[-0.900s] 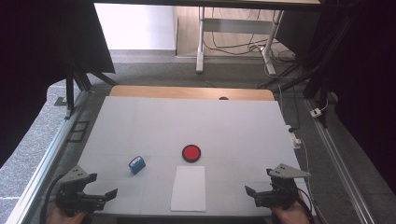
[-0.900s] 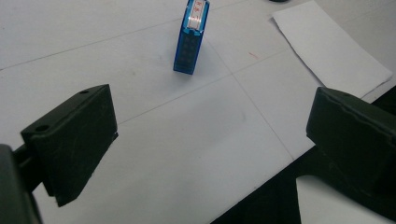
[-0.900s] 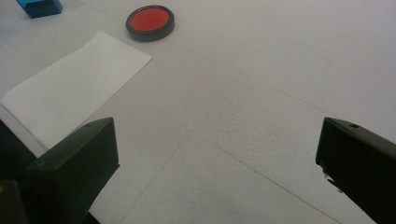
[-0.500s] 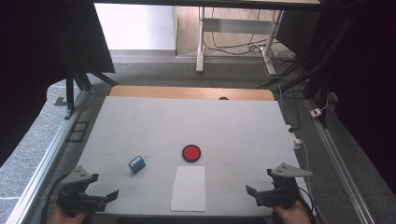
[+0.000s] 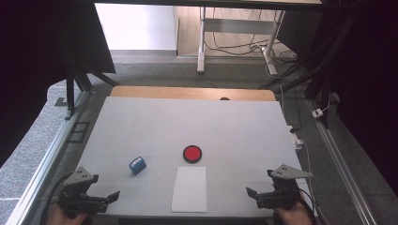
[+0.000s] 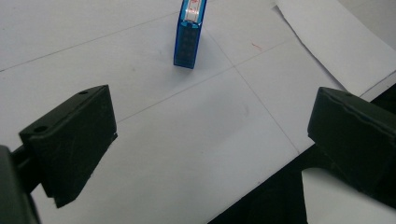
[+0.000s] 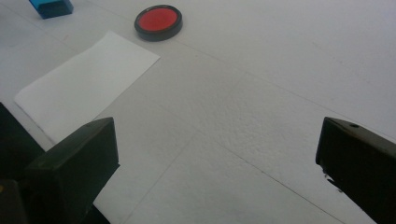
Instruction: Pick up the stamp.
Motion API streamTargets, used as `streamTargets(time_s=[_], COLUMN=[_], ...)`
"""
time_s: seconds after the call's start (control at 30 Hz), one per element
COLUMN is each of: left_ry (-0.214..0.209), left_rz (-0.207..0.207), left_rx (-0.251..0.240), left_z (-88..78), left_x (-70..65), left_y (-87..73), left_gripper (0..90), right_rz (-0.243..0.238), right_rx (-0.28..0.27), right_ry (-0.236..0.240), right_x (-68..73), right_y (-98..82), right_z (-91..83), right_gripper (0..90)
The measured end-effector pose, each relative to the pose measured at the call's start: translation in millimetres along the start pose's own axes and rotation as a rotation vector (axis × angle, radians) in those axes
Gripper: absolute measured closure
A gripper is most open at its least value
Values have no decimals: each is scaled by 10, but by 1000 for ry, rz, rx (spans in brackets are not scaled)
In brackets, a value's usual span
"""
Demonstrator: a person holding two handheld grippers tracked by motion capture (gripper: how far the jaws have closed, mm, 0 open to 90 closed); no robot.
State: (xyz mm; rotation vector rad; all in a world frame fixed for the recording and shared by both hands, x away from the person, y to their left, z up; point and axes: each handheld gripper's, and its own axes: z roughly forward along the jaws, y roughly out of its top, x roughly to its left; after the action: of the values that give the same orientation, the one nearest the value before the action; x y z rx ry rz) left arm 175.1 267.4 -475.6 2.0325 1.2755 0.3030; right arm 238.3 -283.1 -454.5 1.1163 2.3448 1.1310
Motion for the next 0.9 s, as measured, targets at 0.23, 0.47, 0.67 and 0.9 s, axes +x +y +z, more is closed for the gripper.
streamTargets(time_s=[0.23,0.47,0.67,0.9], left_ry=[18,19,3,-18], left_rz=[20,29,40,53], left_rx=[19,-14,-40,-49], left_z=[17,8,3,42], left_x=[-36,-29,-13,-2], left_y=[16,41,73,138], left_gripper=[0,0,0,0], right_rz=[-5,-16,-22,-25], right_rx=[2,6,7,12], right_ry=[-1,-8,-5,-12], right_x=[8,16,24,31], right_y=[2,2,2,4], right_z=[5,5,7,17], right_gripper=[0,0,0,0])
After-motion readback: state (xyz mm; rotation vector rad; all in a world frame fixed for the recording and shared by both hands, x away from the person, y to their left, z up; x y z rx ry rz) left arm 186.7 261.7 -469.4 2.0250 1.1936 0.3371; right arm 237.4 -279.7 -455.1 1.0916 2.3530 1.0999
